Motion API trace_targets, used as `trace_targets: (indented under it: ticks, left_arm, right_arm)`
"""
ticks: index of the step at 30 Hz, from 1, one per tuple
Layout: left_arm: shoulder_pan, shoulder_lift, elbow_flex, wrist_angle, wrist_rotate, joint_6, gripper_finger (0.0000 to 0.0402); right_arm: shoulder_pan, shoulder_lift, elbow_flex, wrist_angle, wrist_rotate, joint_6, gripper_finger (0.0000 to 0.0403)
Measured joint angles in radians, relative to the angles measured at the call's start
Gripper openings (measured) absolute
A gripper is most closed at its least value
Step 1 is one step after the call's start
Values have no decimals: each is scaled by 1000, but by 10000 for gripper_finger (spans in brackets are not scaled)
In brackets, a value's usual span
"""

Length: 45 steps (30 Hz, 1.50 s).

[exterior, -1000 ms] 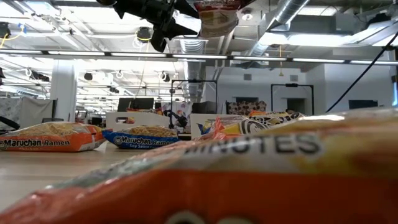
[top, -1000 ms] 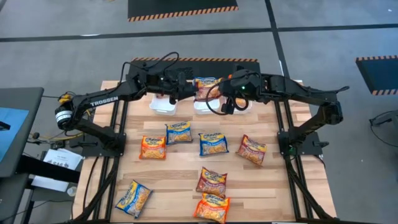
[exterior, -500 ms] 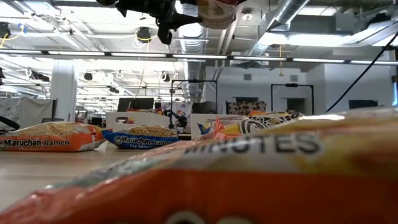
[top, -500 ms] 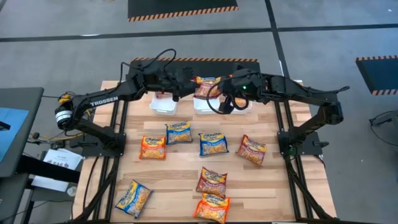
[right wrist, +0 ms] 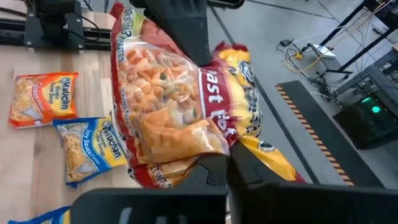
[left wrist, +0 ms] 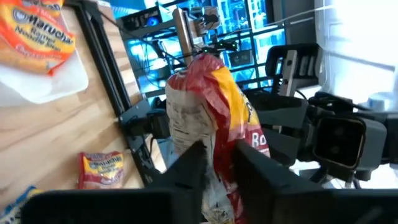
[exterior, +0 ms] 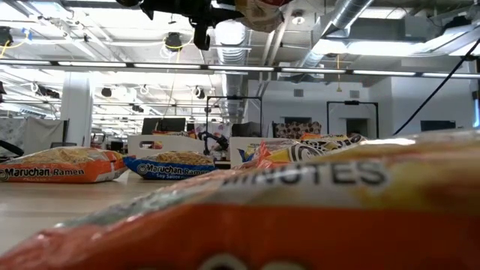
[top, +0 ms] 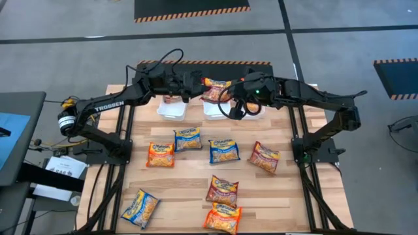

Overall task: Sort Maruchan noodles
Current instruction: Put the top right red noodle pack into the top left white bin

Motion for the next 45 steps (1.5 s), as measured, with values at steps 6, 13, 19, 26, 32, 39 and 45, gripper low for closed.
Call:
trace_targets:
  ticks: [6, 13, 19, 26, 32, 39, 45]
  left_arm:
    - [0, 0, 0, 1, 0, 90, 9]
    - [0, 0, 0, 1, 22, 231, 2]
    - [1, -1, 0, 1, 26, 386, 1]
    - [43, -29, 0, -19, 35, 513, 0]
    - [115, -93, 0, -160, 34, 744, 0]
    - [263, -163, 0, -428, 32, 1007, 0]
    - [421, -165, 0, -590, 65, 1141, 0]
  right_arm:
    - [0, 0, 0, -11, 0, -4, 13]
    - [0, 0, 0, -16, 0, -12, 91]
    - [-2, -12, 0, -19, 11, -39, 165]
    - [-13, -84, 0, -24, 62, -92, 220]
    - [-36, -153, 1, -12, 84, -95, 230]
    - [-85, -218, 1, -12, 85, -95, 230]
    - [-124, -229, 1, -2, 84, -94, 230]
